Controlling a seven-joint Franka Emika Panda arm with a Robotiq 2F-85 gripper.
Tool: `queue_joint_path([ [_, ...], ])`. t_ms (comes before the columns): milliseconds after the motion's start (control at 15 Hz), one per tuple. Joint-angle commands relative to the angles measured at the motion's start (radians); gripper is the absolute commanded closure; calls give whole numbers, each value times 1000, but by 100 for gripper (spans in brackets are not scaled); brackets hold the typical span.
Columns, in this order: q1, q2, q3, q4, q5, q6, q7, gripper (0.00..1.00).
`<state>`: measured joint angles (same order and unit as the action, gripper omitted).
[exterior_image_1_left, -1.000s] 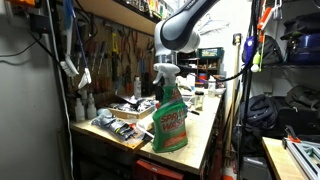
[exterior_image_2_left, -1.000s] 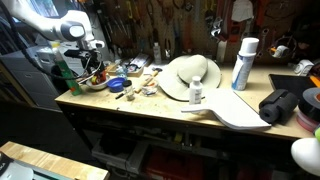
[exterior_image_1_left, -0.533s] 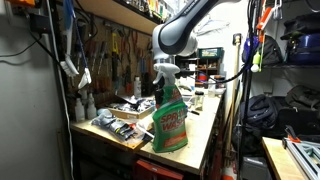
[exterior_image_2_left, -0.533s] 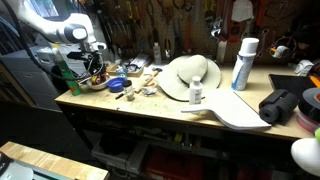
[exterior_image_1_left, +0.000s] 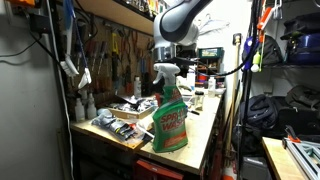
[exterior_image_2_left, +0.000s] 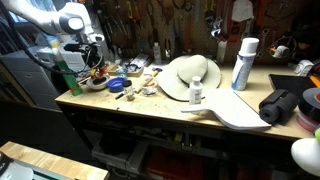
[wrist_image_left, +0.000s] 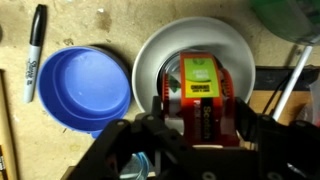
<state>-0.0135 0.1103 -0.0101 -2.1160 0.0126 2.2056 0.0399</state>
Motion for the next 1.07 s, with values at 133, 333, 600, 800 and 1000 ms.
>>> queue_joint_path([
  [133,-34,-118,-39,-9,-52,-74,86,57],
  [333,-57,-82,-60,-4,-94,-73,167,57],
  [600,-71,-27,-83,-3,-116,-71,252,57],
  [800,-75,9,-97,-6,-91,-2,301,57],
  [1000,-74,31,-111,-4,-95,52,344,57],
])
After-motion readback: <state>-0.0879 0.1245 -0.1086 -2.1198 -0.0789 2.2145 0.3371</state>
